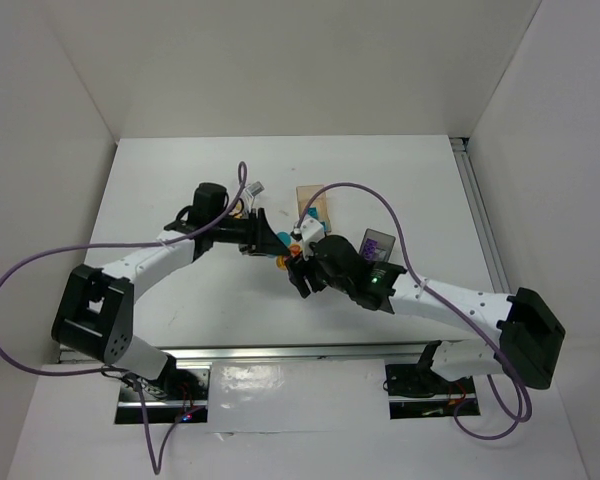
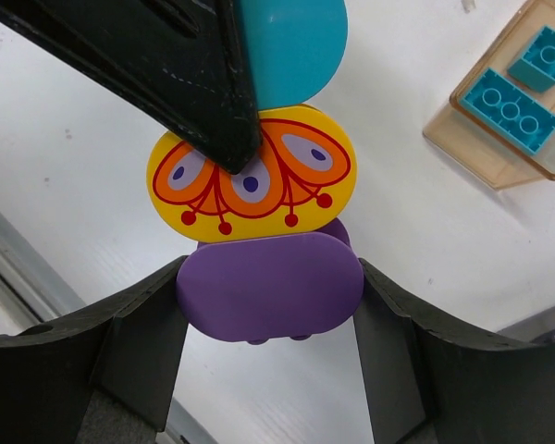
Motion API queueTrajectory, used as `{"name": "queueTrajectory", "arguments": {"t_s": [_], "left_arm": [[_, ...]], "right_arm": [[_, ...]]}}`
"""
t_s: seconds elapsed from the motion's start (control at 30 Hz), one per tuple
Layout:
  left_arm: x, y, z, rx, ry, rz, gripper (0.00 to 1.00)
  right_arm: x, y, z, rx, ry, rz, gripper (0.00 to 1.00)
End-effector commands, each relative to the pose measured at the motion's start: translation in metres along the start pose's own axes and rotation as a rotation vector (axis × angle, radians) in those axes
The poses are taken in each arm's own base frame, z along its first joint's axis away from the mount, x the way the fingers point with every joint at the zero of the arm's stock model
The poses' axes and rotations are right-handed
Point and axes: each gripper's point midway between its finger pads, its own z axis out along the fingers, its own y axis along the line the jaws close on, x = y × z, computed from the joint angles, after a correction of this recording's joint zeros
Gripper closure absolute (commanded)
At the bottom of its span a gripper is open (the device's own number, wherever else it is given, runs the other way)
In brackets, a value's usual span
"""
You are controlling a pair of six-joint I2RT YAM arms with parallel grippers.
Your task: Sort the legos into containers by color
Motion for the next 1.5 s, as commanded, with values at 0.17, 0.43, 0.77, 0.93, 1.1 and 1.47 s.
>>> {"name": "queueTrajectory", "arguments": {"t_s": [0.17, 0.43, 0.77, 0.93, 1.1, 1.47], "left_arm": [[-0.031, 0.040, 0.003, -0.158, -0.044, 0.003, 1.00], [-0.062, 0.058, -0.030, -0.243, -0.171, -0.029, 1.00], [-0.063, 0.067, -0.044, -0.315, -0.220, -0.077, 1.00], [-0.045, 0.072, -0.047, -0.377, -0.200, -0.087, 1.00], [-0.039, 0.064, -0.047, -0.414, -0.217, -0.037, 1.00], [-0.052, 0.039, -0.069, -0.493, -0.273, 0.018, 1.00]], "right_arm": [[0.020, -0.011, 0.012, 0.081, 0.032, 0.027, 0.46], [0.021, -0.031, 0.003, 0.205, 0.035, 0.078, 0.48], [0.017, -0.078, -0.015, 0.425, 0.034, 0.235, 0.48], [0.026, -0.125, -0.042, 0.615, 0.051, 0.373, 0.49], [0.044, -0.165, -0.063, 0.710, 0.074, 0.487, 0.49], [0.056, -0.200, -0.059, 0.667, 0.117, 0.564, 0.49]]}}
